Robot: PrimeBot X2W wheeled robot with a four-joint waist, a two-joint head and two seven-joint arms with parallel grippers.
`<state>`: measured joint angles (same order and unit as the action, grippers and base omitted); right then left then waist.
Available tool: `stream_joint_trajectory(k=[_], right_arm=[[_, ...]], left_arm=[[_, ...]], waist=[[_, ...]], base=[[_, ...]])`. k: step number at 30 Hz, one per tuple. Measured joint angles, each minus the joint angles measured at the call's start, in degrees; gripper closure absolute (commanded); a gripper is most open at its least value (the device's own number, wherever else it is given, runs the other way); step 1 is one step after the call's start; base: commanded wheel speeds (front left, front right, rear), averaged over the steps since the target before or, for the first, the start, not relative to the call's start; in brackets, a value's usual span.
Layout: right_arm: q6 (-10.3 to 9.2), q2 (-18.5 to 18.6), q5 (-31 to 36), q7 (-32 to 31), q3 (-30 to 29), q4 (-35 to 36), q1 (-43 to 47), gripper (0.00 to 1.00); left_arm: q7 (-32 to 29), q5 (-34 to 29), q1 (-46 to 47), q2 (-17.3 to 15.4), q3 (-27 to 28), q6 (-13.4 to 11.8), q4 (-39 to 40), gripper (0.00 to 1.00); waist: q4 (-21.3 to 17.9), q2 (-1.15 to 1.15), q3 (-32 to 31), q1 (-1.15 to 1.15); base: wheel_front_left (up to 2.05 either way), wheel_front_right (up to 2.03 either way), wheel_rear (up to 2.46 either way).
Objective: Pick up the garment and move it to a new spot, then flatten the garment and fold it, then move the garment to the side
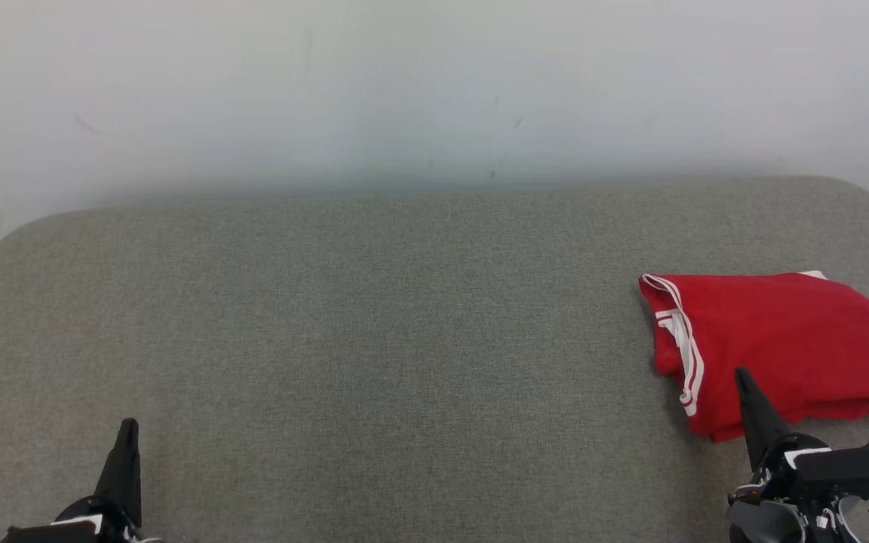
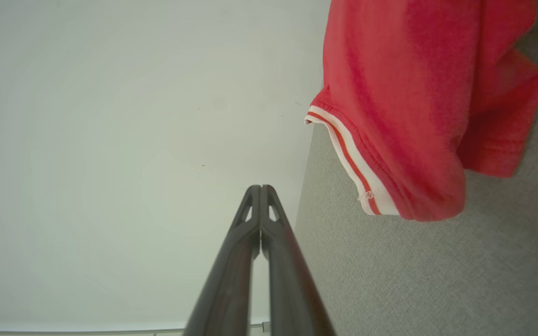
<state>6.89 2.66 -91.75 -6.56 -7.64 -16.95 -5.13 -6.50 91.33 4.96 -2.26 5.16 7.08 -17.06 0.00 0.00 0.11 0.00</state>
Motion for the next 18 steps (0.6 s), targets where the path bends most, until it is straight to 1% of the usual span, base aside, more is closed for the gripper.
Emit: stream_joint_trajectory(k=[18], right_arm=[[0.0, 0.0, 0.0, 0.0, 0.0, 0.0, 0.0, 1.0]], left_arm=[[0.0, 0.0, 0.0, 0.0, 0.0, 0.0, 0.0, 1.0]], waist=[[0.0, 0.0, 0.0, 0.0]], base=[[0.0, 0.0, 0.0]])
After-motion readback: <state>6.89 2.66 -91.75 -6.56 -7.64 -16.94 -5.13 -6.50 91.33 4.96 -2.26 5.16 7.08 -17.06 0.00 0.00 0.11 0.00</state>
